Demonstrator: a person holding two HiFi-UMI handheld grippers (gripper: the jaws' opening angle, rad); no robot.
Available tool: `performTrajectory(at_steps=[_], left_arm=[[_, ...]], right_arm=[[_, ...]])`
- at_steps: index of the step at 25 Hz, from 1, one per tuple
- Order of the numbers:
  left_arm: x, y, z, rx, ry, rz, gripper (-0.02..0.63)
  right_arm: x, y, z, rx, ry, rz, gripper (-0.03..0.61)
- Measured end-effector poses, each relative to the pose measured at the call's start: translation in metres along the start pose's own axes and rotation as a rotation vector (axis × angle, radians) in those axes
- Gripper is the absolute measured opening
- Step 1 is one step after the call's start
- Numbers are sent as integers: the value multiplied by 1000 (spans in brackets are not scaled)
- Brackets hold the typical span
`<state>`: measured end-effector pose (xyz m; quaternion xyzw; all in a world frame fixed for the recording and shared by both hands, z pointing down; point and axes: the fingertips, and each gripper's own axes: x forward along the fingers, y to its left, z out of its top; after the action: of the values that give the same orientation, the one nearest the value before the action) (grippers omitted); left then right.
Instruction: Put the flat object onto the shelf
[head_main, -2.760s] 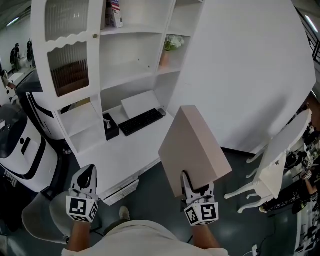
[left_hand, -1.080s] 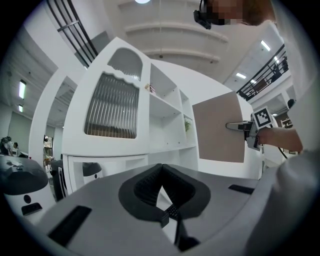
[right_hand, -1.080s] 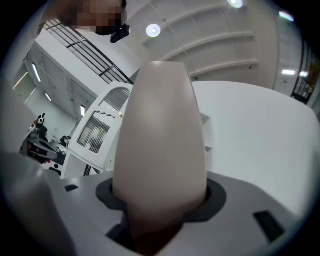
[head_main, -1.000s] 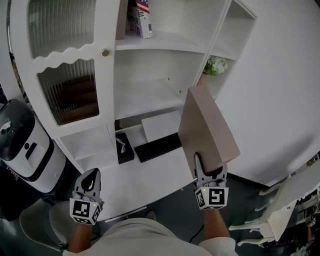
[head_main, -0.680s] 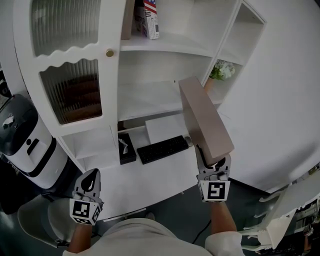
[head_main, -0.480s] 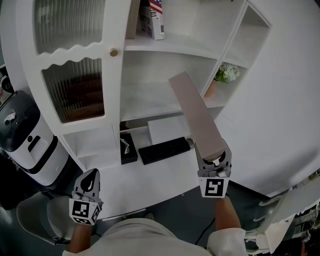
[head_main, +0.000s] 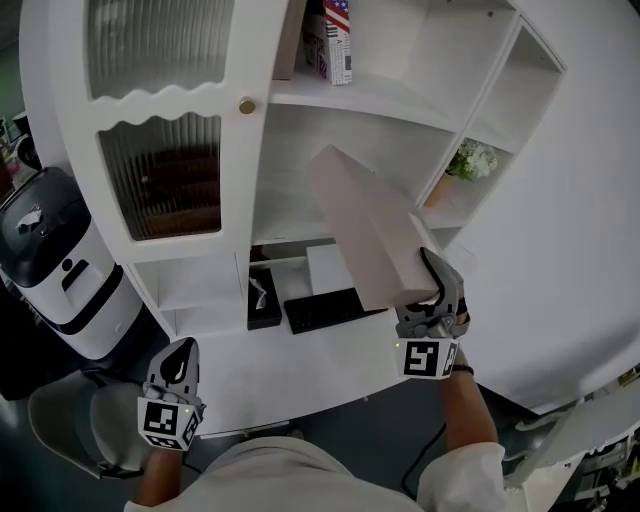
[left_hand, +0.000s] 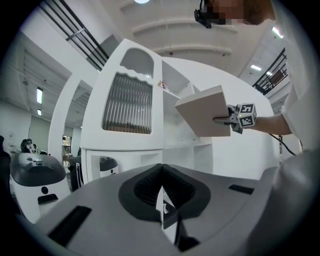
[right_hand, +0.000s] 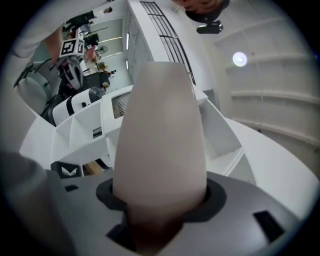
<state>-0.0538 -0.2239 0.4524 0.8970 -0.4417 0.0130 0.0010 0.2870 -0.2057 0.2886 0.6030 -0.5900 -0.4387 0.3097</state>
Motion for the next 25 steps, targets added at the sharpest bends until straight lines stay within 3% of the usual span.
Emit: performTrajectory(at_steps=[10, 25], left_arm=[[-9, 11, -8, -6, 15, 83, 2], [-19, 21, -19, -29, 34, 186, 2]], right_arm=[[52, 19, -11, -193, -36, 123, 270], [120, 75, -42, -330, -6, 320, 270]])
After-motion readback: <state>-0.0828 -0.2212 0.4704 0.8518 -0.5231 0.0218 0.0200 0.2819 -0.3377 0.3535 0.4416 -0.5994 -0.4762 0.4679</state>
